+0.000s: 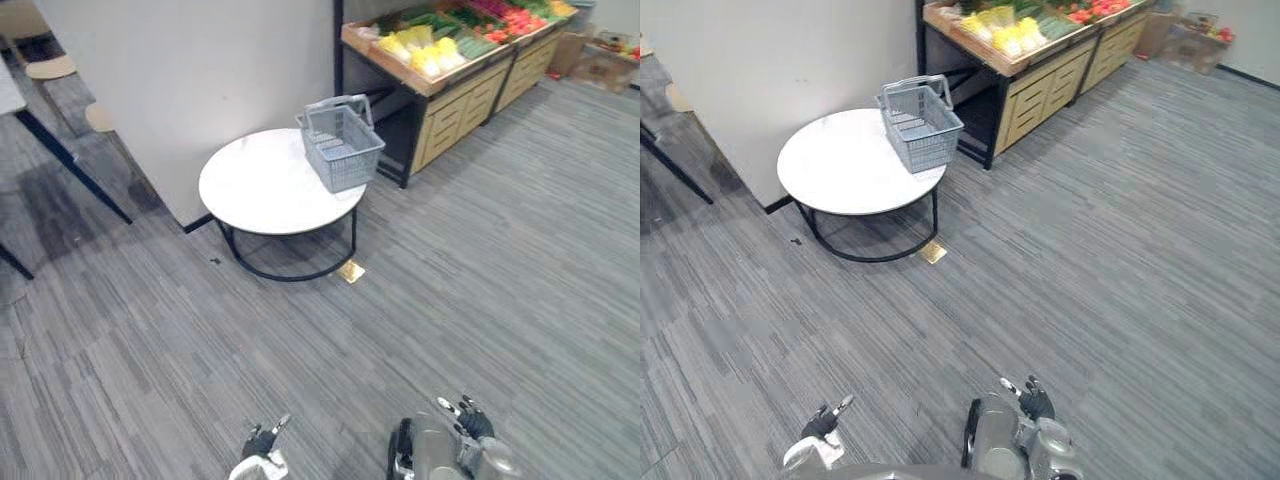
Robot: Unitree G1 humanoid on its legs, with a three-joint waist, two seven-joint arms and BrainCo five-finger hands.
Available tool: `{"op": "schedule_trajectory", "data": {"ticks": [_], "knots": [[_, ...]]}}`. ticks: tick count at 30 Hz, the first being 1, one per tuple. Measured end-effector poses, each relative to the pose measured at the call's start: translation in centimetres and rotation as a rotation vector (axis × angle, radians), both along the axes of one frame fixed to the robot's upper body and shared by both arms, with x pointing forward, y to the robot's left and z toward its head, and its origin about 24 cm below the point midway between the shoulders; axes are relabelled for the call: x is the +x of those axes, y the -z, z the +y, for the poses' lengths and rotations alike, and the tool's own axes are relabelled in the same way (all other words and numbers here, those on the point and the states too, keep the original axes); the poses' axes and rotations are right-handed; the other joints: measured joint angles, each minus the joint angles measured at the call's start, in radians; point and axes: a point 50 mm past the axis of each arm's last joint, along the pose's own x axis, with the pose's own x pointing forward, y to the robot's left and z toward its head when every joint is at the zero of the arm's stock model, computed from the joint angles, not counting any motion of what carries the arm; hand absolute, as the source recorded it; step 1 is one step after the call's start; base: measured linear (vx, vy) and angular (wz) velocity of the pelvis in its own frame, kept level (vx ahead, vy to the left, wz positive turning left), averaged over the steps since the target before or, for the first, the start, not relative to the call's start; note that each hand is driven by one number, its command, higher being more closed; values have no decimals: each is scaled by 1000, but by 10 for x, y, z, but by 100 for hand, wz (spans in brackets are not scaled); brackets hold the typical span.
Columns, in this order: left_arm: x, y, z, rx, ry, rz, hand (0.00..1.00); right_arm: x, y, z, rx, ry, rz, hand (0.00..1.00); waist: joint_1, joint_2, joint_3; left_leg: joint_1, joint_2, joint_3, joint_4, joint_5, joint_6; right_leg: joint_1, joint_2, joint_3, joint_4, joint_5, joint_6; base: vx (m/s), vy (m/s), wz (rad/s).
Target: Pick vegetable in the basket
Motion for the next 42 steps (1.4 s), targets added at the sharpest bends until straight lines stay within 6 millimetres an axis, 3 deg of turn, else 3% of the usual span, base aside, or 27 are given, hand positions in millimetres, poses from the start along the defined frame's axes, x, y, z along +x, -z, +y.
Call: {"op": "schedule_trajectory", "data": {"ticks": [3, 4, 5, 6, 7, 8, 10, 11, 12, 13, 14, 15, 16, 18, 21, 22, 24, 25, 27, 28, 30, 32, 33, 35, 36, 38, 42], "knots": [[-1, 0, -1, -6, -12, -1, 0, 0, -1, -1, -3, 17, -5, 0, -8, 0, 3, 42, 20, -26, 0, -40, -38, 2, -3, 41, -296, 109, 18, 569, -238, 50], [-2, 0, 1, -2, -27, -5, 0, -1, -1, -1, 1, 27, -10, 0, -12, -20, 6, 85, 27, -45, 0, -70, -67, 4, -12, 72, -353, 148, 19, 623, -286, 27], [-5, 2, -2, -12, -40, 6, 0, 1, -2, -1, 5, 37, -17, 0, -13, -6, 14, 101, 42, -52, 2, -76, -71, 3, -4, 71, -318, 215, 21, 767, -381, 18], [-7, 3, -6, -30, -61, 12, 0, 5, -4, -5, -3, 52, -36, 0, -16, 23, 16, 113, 73, -60, 30, -70, -79, -16, 16, 61, -228, 240, 14, 653, -355, -2], [-10, 5, -14, -54, -86, 30, 0, 5, -6, -10, -11, 63, -42, 0, -19, 49, 15, 114, 109, -64, 94, -53, -99, -19, 46, 52, -148, 212, -26, 642, -368, -11], [-11, 6, -17, -59, -91, 36, 0, 4, -5, -11, -15, 64, -40, 0, -16, 59, 13, 110, 126, -64, 132, -35, -105, -14, 66, 50, -125, 184, -57, 751, -422, -29], [-9, 6, -16, -48, -103, 37, 0, 4, -5, -8, -17, 40, -34, 0, -14, 64, 4, 56, 156, -90, 295, 84, -125, 12, 101, 39, -64, 107, -84, 610, -323, -21], [-8, 5, -15, -42, -108, 39, 0, 3, -4, -8, -19, 32, -30, 0, -19, 66, 2, 19, 164, -106, 385, 160, -135, 36, 110, 32, -61, 77, -89, 566, -257, 8], [-3, 4, -14, -38, -120, 32, 0, 2, -4, -7, -22, 17, -26, 0, -18, 62, 4, -68, 173, -124, 545, 325, -182, 75, 116, 27, -63, 35, -100, 551, -233, 7], [-2, 3, -11, -36, -138, 26, 0, 2, -4, -7, -26, 2, -22, 0, -17, 60, 6, -114, 183, -120, 646, 346, -199, 97, 119, 29, -71, 19, -107, 636, -256, 5], [2, 2, -9, -39, -153, 9, 0, 1, -3, -5, -28, -18, -14, 0, -14, 56, 9, -200, 224, -78, 850, 299, -189, 149, 130, 26, -78, -6, -127, 560, -218, 0], [5, -1, -3, -24, -159, -11, 0, 4, -3, 2, -24, -54, -16, 0, -7, 37, 24, -296, 263, -4, 1004, 188, -153, 260, 144, 25, -115, -47, -142, 667, -255, 2], [9, -3, 0, -14, -157, -32, 0, 4, -2, 6, -26, -77, -14, 0, 6, 26, 30, -367, 255, 43, 1010, 119, -122, 340, 138, 24, -149, -65, -137, 467, -178, 2], [12, -5, 1, -11, -162, -52, 0, 7, -3, 7, -30, -89, -20, 0, 20, 28, 31, -458, 241, 106, 949, 66, -109, 404, 132, 25, -186, -81, -119, 309, -82, 2], [12, -7, 3, -17, -183, -69, 0, 9, -4, 8, -32, -98, -22, 0, 34, 29, 31, -521, 163, 179, 632, 52, -106, 470, 109, 26, -239, -99, -88, 327, 1, 0], [9, -6, 3, -15, -185, -65, 0, 9, -4, 9, -31, -100, -23, 0, 40, 31, 31, -518, 126, 217, 390, 85, -109, 510, 106, 27, -272, -109, -71, 439, 74, -2], [1, -4, 4, -13, -187, -46, 0, 11, -5, 9, -35, -108, -32, 0, 42, 43, 23, -489, 101, 256, 129, 171, -111, 552, 117, 28, -314, -124, -49, 413, 114, 0], [-1, -3, 4, -13, -189, -40, 0, 12, -6, 9, -37, -113, -34, 0, 42, 50, 19, -487, 104, 271, 83, 195, -109, 566, 125, 30, -320, -132, -39, 480, 183, -10], [-15, 2, 4, -12, -193, 9, 0, 13, -6, 13, -37, -143, -38, 0, 56, 60, 9, -458, 101, 279, 47, 310, -32, 606, 124, 63, -292, -185, -4, 527, 208, -26], [-22, 4, 7, -3, -194, 32, 0, 12, -6, 16, -38, -167, -41, 0, 64, 39, 3, -439, 76, 280, 39, 330, 23, 599, 105, 90, -238, -191, 5, 525, 196, -8], [-27, 5, 12, 31, -157, 53, 0, 14, -8, 25, -40, -209, -63, 0, 62, 12, -23, -424, 37, 275, 12, 301, 31, 502, 67, 128, -41, -184, 18, 543, 232, 20], [-27, 5, 14, 40, -152, 62, 0, 16, -9, 30, -32, -220, -67, 0, 62, -1, -22, -370, 16, 263, -6, 276, 33, 396, 42, 175, 232, -108, 152, 509, 202, 31], [-29, 6, 13, 41, -143, 84, 0, 15, -8, 35, -18, -221, -69, 0, 57, 0, -21, -291, 5, 233, -5, 241, 38, 332, 15, 188, 451, -68, 214, 434, 133, 41], [-29, 6, 13, 45, -129, 88, 0, 17, -10, 37, -14, -229, -78, 0, 51, 1, -19, -239, -2, 208, -12, 226, 35, 310, -17, 147, 519, -86, 181, 370, 87, 52], [-28, 6, 12, 44, -120, 85, 0, 19, -11, 38, -10, -238, -93, 0, 45, 8, -15, -199, -2, 189, -22, 224, 35, 285, -49, 94, 522, -117, 128, 351, 26, 58], [-27, 5, 12, 44, -117, 80, 0, 28, -17, 39, -6, -246, -133, 0, 35, 9, -15, -171, 3, 154, -32, 220, 29, 239, -92, 29, 413, -144, 80, 333, -46, 68], [-27, 5, 11, 32, -106, 69, 0, 28, -18, 38, 9, -244, -151, 0, 39, 7, -15, -145, 25, 104, -29, 184, -26, 227, -126, 37, 82, -133, 77, 191, -168, 50]]}}
